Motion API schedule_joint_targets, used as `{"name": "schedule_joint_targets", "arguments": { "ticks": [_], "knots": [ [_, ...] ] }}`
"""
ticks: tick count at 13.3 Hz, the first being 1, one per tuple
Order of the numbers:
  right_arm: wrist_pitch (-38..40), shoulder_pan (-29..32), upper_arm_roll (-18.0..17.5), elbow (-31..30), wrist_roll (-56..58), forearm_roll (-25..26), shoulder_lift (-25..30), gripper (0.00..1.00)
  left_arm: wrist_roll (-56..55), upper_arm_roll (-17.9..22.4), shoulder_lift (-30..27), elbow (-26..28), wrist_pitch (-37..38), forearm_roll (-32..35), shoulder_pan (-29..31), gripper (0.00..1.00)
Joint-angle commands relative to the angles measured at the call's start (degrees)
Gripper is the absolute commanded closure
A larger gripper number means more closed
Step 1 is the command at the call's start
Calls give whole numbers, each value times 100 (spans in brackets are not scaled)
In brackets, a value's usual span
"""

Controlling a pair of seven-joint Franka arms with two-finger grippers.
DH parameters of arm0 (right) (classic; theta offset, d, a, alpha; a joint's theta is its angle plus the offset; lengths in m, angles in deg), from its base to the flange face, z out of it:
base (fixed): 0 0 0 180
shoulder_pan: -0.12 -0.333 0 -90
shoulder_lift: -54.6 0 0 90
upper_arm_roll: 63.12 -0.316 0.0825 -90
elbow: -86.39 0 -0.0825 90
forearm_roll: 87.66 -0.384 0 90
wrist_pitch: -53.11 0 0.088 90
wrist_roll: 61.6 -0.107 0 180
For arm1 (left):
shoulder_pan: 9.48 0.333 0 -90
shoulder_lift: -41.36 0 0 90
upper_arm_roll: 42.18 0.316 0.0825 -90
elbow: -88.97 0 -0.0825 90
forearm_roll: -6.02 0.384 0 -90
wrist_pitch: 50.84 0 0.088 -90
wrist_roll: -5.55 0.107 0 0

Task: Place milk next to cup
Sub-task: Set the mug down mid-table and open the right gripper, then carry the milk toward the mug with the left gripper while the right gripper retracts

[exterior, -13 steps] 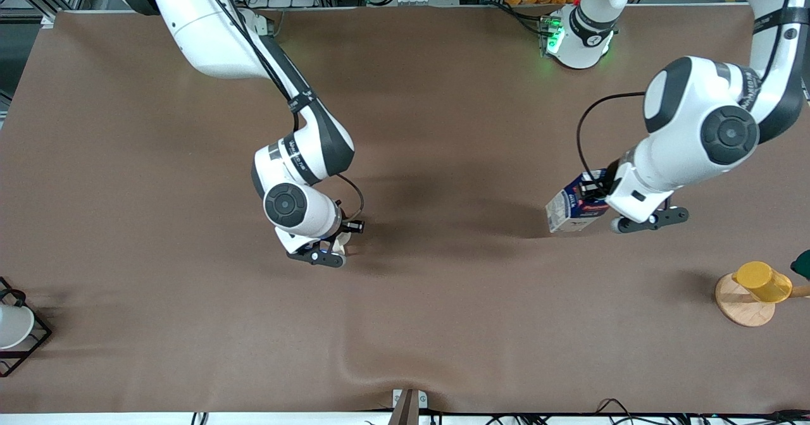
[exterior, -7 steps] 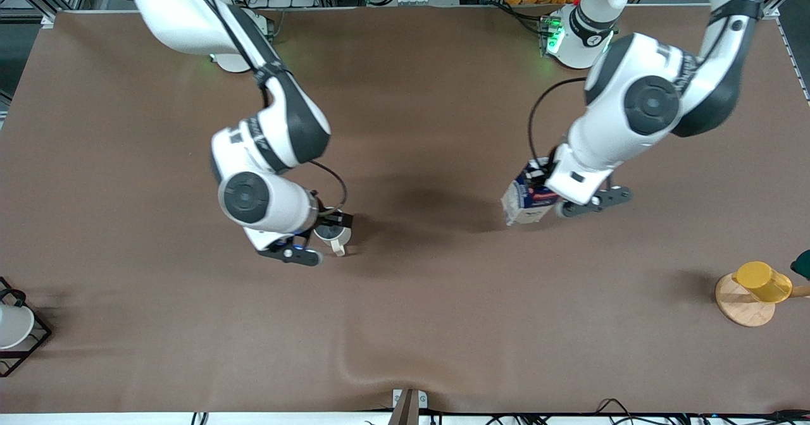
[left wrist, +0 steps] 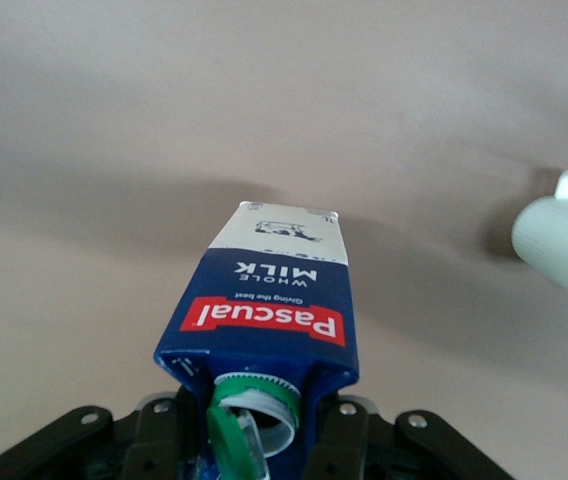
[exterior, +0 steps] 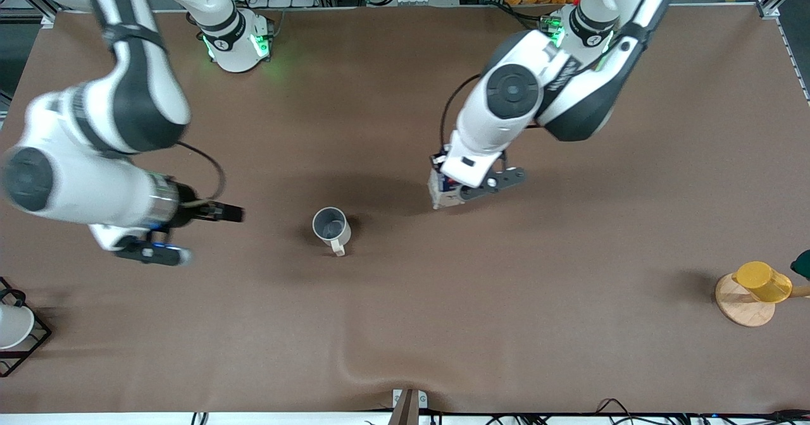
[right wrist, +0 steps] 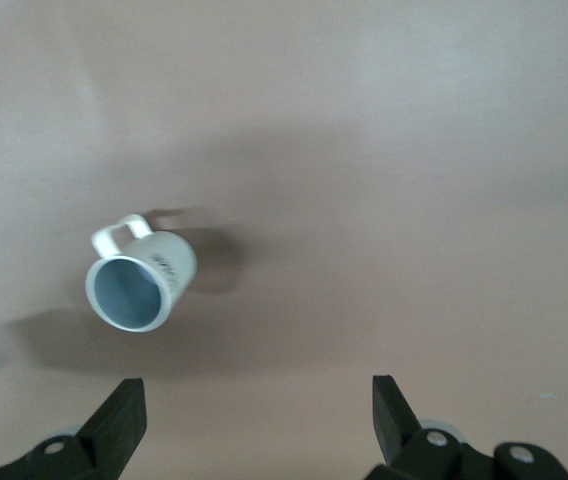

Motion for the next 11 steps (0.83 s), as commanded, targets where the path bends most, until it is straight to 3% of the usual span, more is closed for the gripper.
{"name": "schedule_joint_targets", "arguments": {
  "ticks": [1, 6, 8, 11],
  "knots": [
    [103, 434, -112, -563, 690, 272, 631, 0, -169, 66, 233, -340, 72, 126, -238, 100],
    [534, 1014, -60, -783, 1840, 439, 1159, 0, -143, 66, 251, -358, -7, 188, -588, 100],
    [807, 954, 282, -792, 2072, 527, 1405, 0, -108, 57, 303, -436, -296, 188, -791, 100],
    [843, 945, 502, -924, 2326, 563, 1581, 0, -108, 83, 969, -1225, -403, 223, -1247, 100]
  ]
}}
